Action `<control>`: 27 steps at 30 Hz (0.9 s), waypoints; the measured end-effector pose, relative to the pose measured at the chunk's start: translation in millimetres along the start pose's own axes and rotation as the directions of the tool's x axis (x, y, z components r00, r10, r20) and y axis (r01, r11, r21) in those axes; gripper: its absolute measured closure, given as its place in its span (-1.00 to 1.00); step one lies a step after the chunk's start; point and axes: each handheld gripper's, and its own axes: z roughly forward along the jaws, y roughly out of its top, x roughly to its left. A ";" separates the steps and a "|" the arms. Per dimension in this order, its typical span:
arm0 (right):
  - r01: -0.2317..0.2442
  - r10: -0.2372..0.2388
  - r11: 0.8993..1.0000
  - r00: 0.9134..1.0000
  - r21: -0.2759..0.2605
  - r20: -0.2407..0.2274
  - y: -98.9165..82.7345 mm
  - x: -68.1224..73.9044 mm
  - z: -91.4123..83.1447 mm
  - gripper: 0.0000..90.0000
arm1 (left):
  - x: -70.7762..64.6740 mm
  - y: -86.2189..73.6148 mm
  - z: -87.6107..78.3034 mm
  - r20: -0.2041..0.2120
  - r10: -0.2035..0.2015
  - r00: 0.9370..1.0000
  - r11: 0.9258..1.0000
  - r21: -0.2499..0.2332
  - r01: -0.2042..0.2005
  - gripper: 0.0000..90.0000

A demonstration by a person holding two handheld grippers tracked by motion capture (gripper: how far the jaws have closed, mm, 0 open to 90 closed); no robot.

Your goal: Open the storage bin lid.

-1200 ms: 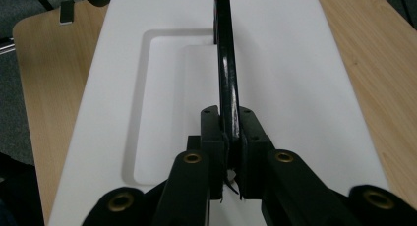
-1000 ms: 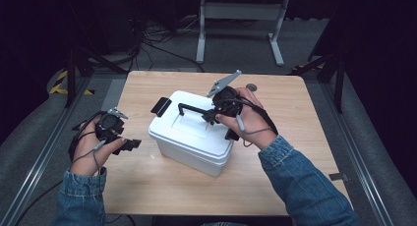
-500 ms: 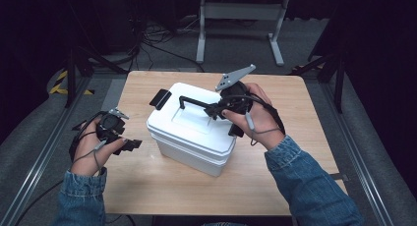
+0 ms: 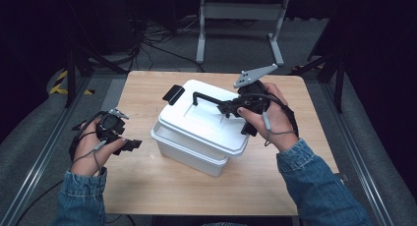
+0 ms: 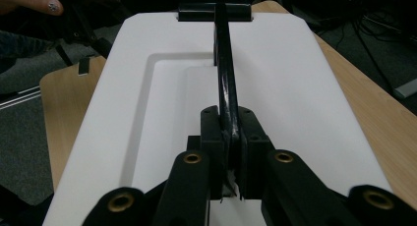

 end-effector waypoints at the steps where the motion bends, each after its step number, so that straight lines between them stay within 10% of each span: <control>1: -0.003 0.003 1.000 1.000 -0.002 0.007 -1.9 -1.7 -2.6 0.88 | -0.4 -0.1 0.0 0.000 -0.007 1.000 1.000 -0.001 0.007 -0.56; 27: -0.107 0.111 0.994 0.983 -0.037 0.144 -39.2 -41.1 -65.9 0.88 | 0.1 -1.0 1.6 0.030 0.002 1.000 1.000 0.013 -0.002 -0.61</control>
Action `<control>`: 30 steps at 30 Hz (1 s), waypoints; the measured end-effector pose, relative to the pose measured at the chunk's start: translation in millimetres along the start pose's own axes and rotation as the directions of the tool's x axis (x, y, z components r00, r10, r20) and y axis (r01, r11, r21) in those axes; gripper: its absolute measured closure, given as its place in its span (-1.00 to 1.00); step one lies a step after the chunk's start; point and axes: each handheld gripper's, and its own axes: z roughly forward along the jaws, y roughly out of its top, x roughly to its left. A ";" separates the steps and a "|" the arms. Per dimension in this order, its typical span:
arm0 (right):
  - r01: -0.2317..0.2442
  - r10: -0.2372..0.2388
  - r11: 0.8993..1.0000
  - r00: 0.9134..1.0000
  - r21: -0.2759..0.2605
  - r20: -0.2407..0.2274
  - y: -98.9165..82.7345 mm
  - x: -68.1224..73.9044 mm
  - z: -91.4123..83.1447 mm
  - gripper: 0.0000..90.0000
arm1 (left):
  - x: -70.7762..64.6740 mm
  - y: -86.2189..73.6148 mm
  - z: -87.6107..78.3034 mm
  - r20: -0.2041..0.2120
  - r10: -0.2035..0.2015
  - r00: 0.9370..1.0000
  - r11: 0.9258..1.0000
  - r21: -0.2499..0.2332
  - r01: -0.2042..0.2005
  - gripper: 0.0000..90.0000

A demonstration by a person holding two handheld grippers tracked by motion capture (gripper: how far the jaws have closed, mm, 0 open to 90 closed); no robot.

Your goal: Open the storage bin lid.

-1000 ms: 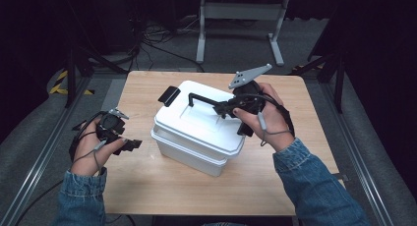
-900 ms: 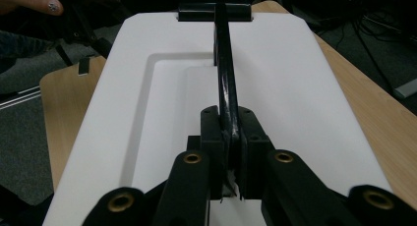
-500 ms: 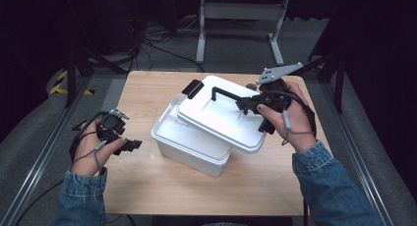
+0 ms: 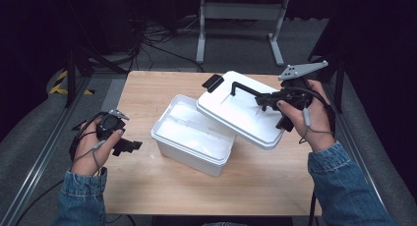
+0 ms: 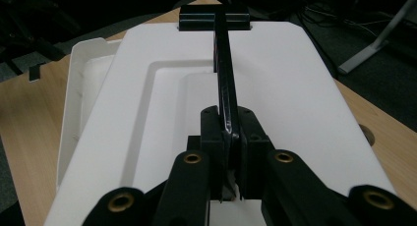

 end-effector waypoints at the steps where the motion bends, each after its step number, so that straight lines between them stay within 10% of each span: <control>1: -0.004 0.004 1.000 1.000 -0.003 0.004 -0.9 -2.1 -1.3 0.88 | 0.0 0.0 0.0 0.000 0.000 1.000 1.000 0.000 0.000 -0.61; 30: -0.141 0.134 0.989 0.980 0.038 0.149 -44.6 -61.9 -4.0 0.88 | 0.9 0.8 2.7 0.013 0.034 0.999 0.999 0.013 -0.034 -0.61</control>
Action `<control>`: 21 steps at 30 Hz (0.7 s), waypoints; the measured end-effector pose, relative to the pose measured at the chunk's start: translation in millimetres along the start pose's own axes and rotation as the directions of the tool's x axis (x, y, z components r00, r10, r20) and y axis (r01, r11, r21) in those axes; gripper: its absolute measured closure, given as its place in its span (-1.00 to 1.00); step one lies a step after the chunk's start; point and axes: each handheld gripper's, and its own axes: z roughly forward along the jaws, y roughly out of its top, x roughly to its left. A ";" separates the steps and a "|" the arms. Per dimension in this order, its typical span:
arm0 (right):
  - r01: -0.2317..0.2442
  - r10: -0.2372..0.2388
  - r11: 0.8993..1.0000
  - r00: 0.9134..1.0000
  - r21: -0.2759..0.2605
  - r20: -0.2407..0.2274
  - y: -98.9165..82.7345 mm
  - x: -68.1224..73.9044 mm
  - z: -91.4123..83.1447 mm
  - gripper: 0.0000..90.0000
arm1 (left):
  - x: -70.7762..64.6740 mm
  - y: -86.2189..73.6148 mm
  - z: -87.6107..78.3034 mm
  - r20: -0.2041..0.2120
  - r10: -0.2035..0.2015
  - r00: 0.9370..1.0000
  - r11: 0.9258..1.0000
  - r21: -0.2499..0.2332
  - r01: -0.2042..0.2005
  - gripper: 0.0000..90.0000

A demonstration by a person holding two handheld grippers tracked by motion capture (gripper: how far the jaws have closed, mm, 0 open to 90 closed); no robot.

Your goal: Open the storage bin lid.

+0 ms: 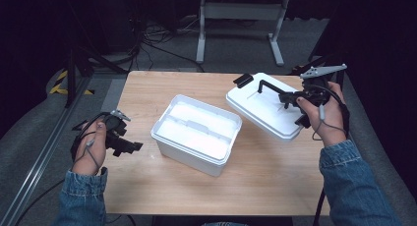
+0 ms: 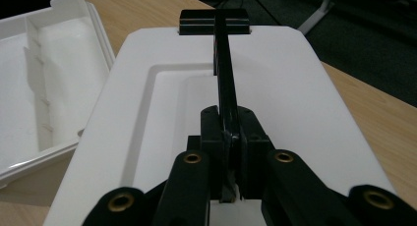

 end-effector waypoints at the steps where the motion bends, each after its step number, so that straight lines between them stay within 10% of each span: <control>1: -0.004 0.004 1.000 1.000 0.006 0.003 -1.9 -1.9 2.0 0.88 | 0.0 0.0 -0.1 0.001 -0.001 1.000 1.000 -0.001 0.001 -0.61; 21: -0.070 0.069 0.993 0.998 0.092 0.014 -42.8 -22.9 53.0 0.88 | 0.4 0.1 0.1 0.001 0.009 1.000 1.000 0.002 -0.009 -0.61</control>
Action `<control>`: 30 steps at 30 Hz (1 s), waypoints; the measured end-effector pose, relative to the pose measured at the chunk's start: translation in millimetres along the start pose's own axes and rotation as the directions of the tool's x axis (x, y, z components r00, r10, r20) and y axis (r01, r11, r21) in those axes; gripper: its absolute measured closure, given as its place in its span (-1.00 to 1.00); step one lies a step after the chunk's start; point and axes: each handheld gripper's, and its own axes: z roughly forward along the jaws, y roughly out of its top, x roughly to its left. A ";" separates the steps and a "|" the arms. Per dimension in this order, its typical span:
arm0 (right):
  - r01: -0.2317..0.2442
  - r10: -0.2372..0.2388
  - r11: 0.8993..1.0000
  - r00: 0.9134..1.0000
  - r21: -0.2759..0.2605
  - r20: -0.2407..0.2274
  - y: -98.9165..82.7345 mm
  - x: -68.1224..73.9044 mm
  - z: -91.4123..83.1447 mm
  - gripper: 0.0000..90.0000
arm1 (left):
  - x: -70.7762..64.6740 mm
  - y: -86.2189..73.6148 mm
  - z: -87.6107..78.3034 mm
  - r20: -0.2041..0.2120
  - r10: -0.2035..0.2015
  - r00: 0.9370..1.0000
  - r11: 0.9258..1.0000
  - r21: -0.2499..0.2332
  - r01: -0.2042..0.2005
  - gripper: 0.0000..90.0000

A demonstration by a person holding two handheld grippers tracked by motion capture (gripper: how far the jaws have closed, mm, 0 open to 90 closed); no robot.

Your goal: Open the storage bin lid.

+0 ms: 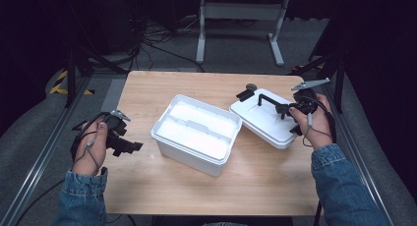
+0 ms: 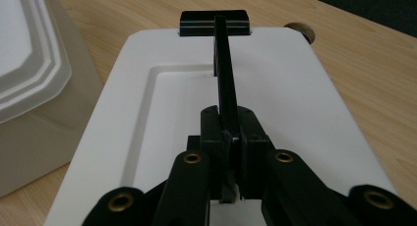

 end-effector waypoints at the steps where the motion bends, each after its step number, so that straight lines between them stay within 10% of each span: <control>1: -0.003 0.003 1.000 1.000 0.004 -0.003 -1.6 -1.0 2.1 0.88 | -0.2 -0.3 0.2 0.004 -0.008 1.000 1.000 0.002 0.008 -0.61; 30: -0.036 0.037 0.998 0.999 0.058 -0.022 -33.1 -15.0 36.9 0.87 | -0.1 -0.4 0.7 0.008 0.001 1.000 1.000 0.007 -0.001 -0.61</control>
